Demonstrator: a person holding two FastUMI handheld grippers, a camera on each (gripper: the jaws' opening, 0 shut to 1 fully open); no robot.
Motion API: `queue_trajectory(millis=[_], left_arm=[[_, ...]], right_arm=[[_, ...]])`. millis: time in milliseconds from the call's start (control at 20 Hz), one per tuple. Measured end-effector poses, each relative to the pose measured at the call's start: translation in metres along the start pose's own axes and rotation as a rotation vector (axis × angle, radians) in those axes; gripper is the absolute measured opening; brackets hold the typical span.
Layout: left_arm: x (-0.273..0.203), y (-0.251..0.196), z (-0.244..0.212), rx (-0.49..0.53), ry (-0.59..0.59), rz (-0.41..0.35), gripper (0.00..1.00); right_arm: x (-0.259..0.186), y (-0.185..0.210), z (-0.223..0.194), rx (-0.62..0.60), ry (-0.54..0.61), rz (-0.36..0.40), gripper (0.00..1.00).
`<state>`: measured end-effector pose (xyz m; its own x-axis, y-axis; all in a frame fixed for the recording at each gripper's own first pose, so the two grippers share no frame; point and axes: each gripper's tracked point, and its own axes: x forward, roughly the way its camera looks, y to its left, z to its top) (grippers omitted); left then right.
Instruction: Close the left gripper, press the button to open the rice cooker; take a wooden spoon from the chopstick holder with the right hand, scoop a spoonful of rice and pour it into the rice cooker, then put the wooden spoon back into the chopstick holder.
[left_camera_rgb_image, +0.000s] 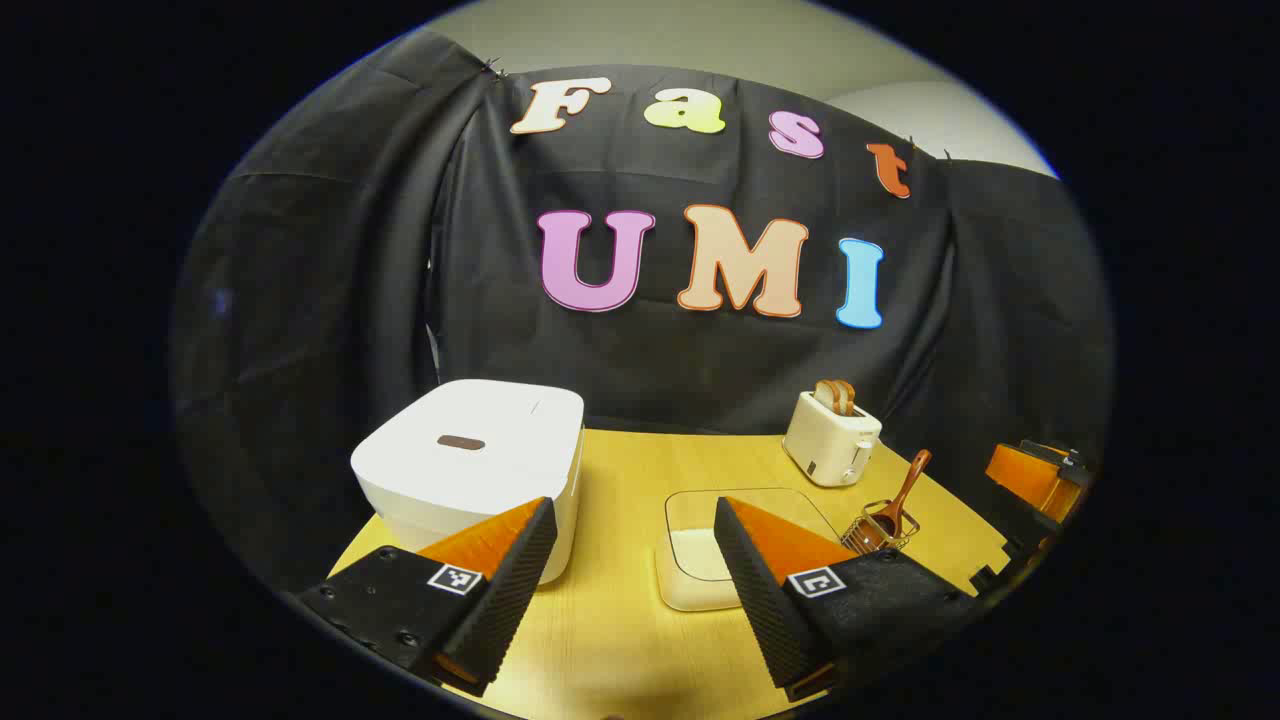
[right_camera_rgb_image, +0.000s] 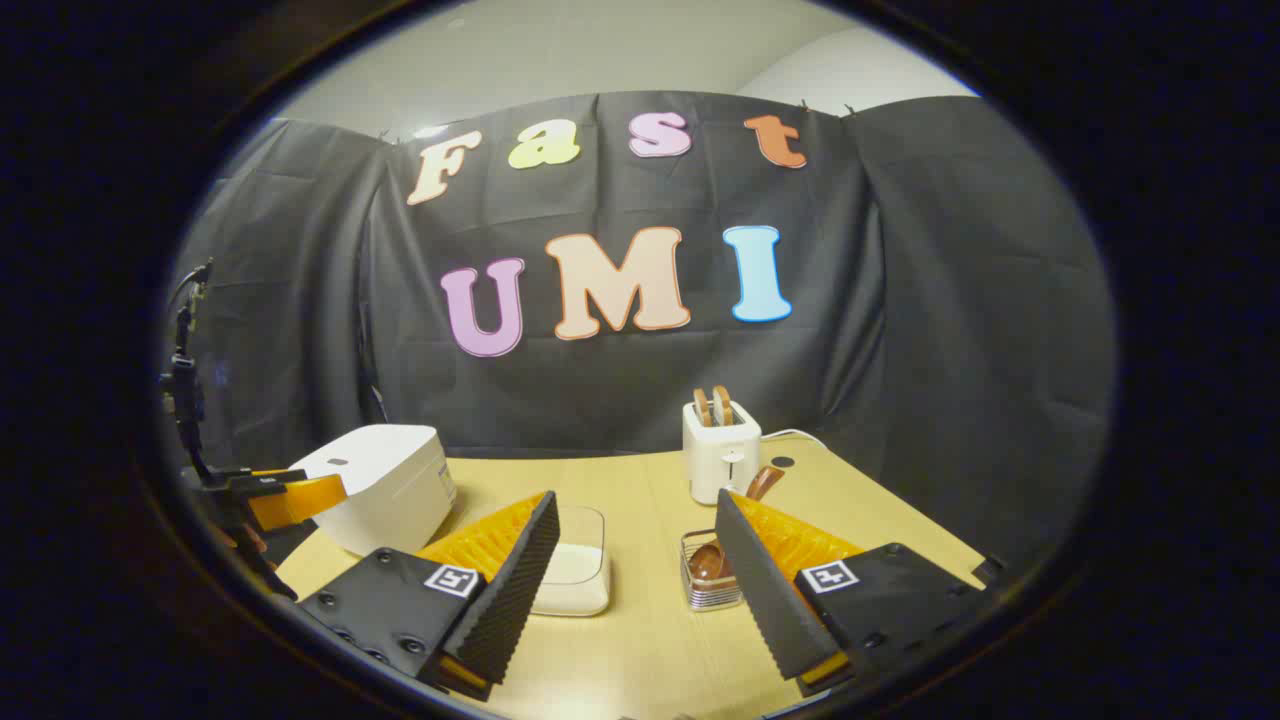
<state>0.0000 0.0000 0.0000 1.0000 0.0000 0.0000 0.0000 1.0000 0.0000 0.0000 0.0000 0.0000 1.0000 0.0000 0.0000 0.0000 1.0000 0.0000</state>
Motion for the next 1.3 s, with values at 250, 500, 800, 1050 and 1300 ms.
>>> queue_trajectory(millis=[250,500,800,1050,1300], left_arm=[[0.005,-0.006,-0.001,0.001,0.015,-0.008,0.94],[0.01,-0.007,0.0,0.004,0.016,-0.007,0.94],[0.011,-0.013,-0.004,-0.005,0.03,-0.02,0.88],[0.013,-0.013,-0.004,-0.007,0.033,-0.005,0.67],[0.014,-0.012,-0.008,0.014,0.048,0.008,0.34]], right_arm=[[0.006,-0.006,-0.005,0.018,0.018,-0.006,1.0],[0.012,-0.006,-0.009,0.022,0.03,-0.002,1.0],[0.021,-0.004,-0.009,0.017,0.038,0.018,1.0],[0.03,0.0,-0.012,0.005,0.05,0.047,1.0],[0.035,0.004,-0.021,-0.007,0.074,0.1,1.0]])
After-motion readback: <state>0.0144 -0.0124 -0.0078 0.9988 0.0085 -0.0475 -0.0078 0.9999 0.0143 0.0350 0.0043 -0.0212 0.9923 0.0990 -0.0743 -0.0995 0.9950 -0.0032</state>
